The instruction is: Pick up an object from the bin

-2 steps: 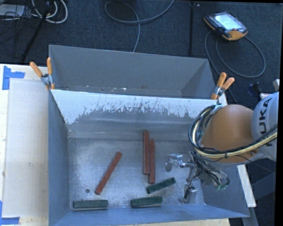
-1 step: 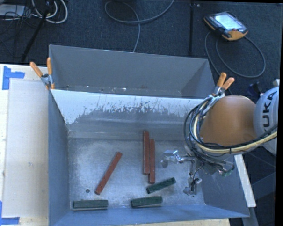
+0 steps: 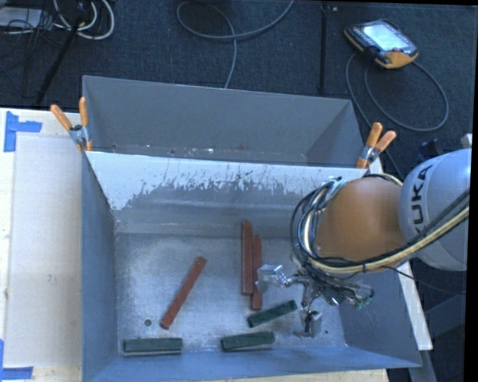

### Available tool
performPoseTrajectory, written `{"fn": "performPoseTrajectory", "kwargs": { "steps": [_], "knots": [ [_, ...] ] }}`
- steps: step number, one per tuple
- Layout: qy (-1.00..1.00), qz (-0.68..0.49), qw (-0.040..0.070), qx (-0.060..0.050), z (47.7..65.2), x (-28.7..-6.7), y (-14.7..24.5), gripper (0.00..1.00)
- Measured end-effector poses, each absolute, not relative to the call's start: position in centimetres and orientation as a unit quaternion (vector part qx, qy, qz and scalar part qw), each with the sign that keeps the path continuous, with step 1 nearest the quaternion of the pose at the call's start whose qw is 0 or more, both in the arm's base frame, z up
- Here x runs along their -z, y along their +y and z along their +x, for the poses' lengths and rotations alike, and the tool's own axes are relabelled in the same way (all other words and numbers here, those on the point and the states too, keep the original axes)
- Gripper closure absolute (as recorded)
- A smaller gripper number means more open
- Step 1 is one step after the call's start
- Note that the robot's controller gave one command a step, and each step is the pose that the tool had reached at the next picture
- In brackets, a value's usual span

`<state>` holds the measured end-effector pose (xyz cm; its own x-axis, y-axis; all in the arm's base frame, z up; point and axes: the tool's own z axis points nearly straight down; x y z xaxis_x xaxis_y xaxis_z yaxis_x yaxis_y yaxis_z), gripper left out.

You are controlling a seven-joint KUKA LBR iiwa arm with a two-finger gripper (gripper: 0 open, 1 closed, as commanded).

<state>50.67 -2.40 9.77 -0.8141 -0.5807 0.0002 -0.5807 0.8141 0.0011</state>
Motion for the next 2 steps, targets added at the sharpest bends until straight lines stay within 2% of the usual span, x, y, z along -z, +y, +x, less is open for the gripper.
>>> {"fn": "performPoseTrajectory", "kwargs": {
  "steps": [1,2],
  "knots": [
    [-0.940,0.340,-0.005,-0.002,48.80,-7.22,-0.02,1.00],
    [-0.941,0.339,-0.005,-0.002,48.80,-7.22,-0.02,1.00]
  ]
}}
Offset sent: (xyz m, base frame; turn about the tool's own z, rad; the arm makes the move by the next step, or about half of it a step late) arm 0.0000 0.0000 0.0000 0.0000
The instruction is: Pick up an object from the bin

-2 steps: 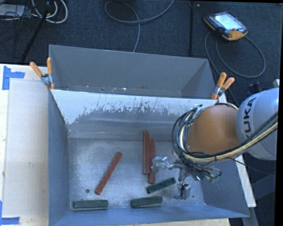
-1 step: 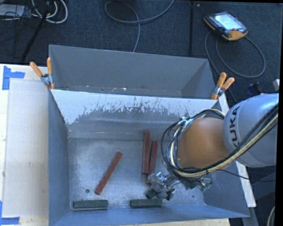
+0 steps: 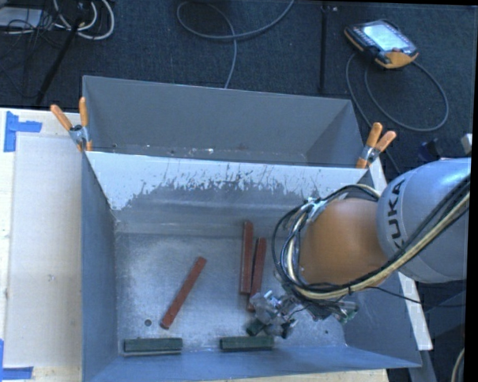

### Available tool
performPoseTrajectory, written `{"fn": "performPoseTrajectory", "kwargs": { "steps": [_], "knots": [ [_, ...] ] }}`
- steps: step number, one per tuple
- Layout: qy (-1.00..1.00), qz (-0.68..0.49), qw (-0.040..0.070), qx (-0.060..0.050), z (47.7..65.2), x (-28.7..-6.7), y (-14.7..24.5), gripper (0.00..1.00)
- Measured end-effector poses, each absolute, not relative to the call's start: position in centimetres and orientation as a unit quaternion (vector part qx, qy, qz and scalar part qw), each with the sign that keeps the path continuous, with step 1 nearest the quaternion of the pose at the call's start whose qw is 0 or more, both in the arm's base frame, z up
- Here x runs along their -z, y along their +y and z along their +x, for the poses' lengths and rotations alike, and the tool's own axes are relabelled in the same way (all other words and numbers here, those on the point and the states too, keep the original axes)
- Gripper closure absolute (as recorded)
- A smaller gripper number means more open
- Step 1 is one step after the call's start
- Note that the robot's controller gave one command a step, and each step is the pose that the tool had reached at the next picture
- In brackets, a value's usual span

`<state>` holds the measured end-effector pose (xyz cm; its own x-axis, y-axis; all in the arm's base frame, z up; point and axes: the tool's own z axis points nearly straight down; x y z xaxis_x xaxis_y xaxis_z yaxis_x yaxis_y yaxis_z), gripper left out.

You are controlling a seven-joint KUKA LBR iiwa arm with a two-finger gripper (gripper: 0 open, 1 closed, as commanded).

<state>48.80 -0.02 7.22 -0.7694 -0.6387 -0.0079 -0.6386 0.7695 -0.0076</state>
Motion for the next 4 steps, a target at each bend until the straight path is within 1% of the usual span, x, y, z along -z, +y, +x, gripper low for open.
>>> {"fn": "performPoseTrajectory", "kwargs": {
  "steps": [1,2,4],
  "knots": [
    [0.940,-0.340,0.004,0.002,48.8,-7.4,0.0,1.00],
    [0.940,-0.340,0.001,0.000,48.6,-8.4,0.1,1.00],
    [0.941,-0.339,0.000,0.000,48.7,-9.7,0.1,1.00]
  ]
}}
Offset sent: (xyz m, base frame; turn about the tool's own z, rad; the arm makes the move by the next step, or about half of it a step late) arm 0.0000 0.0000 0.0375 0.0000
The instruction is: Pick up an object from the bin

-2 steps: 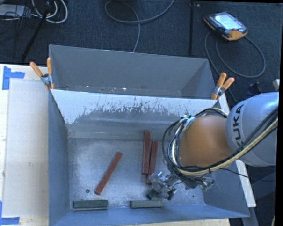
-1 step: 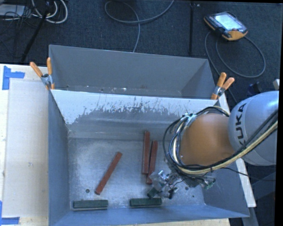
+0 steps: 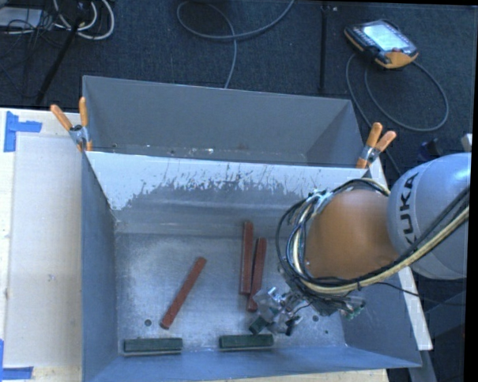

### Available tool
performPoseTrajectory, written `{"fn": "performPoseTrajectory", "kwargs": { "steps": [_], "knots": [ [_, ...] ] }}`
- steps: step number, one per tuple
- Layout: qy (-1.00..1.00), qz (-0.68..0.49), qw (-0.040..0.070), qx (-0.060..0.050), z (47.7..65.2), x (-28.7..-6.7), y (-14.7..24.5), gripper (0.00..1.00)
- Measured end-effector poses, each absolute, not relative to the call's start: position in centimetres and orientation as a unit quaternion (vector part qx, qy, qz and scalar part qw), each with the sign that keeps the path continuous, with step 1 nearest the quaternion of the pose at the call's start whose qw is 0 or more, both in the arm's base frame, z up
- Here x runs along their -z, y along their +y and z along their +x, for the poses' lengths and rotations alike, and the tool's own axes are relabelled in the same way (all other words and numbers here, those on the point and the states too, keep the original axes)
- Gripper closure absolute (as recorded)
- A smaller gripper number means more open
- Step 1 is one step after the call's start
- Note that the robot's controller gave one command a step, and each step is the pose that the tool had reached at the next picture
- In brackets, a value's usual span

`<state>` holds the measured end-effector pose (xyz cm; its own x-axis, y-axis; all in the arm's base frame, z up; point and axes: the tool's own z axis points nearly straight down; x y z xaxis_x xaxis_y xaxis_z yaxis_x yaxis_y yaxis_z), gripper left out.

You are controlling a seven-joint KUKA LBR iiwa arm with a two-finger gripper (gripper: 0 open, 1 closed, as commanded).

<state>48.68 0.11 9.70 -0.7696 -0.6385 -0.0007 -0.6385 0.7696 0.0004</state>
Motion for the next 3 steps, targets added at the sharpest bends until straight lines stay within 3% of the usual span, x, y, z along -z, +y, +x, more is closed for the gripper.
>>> {"fn": "performPoseTrajectory", "kwargs": {
  "steps": [1,2,3],
  "knots": [
    [0.941,-0.339,-0.003,-0.001,48.5,-10.4,0.2,1.00],
    [0.941,-0.339,-0.005,-0.003,48.4,-12.4,0.2,1.00],
    [0.941,-0.338,-0.001,-0.001,48.6,-14.6,0.2,1.00]
  ]
}}
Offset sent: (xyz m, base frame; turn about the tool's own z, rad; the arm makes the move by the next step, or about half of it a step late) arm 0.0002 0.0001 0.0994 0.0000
